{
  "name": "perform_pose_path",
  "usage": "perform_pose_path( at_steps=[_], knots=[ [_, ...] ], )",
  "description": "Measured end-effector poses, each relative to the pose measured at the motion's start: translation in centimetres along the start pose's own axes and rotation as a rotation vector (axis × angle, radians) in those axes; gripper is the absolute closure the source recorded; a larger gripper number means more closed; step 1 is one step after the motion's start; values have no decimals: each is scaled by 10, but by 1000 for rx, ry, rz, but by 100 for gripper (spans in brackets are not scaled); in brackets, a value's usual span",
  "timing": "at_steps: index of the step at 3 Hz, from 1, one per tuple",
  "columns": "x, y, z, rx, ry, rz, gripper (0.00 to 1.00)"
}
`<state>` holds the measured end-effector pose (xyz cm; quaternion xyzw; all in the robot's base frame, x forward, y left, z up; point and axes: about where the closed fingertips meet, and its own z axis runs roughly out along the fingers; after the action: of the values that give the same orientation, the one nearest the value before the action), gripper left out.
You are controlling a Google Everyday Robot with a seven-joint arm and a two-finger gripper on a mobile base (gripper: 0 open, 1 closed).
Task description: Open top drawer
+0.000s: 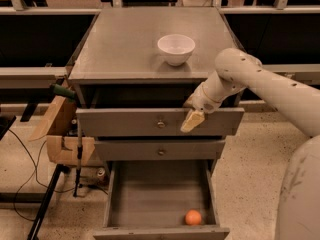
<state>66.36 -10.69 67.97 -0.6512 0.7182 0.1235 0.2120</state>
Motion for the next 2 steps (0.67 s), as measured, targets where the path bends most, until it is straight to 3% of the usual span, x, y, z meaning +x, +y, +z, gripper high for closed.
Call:
perform_pose_path(
  at_steps=[2],
  knots=[
    [5, 23, -12, -45, 0, -8, 45]
  ],
)
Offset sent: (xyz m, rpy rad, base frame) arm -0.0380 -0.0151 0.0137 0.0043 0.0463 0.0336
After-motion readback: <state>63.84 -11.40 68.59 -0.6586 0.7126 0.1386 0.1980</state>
